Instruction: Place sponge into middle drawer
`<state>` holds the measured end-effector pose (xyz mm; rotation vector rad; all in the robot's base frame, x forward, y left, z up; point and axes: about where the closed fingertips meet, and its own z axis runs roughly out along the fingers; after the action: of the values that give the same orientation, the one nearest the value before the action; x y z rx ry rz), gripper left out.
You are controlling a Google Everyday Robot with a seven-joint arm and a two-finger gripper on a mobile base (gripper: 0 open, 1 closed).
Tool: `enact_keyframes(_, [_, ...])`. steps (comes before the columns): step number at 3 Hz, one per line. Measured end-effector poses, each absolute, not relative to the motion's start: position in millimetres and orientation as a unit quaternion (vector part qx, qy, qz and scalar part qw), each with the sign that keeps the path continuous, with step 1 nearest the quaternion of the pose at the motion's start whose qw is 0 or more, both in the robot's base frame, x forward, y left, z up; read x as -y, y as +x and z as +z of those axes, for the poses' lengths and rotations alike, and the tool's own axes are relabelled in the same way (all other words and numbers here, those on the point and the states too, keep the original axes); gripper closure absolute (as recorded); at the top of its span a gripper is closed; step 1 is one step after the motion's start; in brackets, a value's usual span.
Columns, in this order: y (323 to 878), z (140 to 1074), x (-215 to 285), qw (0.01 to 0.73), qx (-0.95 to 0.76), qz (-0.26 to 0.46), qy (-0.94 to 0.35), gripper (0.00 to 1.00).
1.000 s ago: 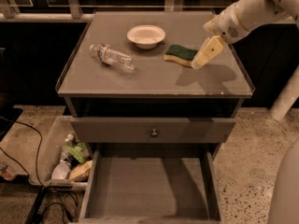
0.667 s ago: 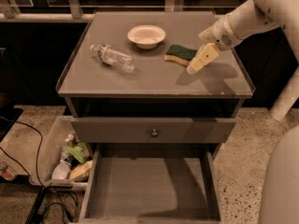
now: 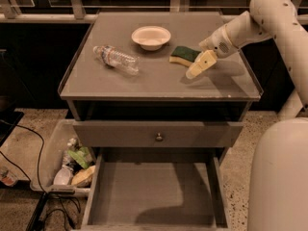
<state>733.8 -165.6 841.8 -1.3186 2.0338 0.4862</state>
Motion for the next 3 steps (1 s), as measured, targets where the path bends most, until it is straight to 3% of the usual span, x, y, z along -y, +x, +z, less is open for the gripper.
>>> enact_keyframes(1, [745.0, 834.1, 162.1, 0.329, -0.779, 0.195, -0.496, 0.0])
enact_keyframes(2, [746.4, 833.9, 161.9, 0.33, -0.779, 0.195, -0.496, 0.17])
enact_keyframes(3, [746.4, 833.9, 161.9, 0.33, -0.779, 0.195, -0.496, 0.41])
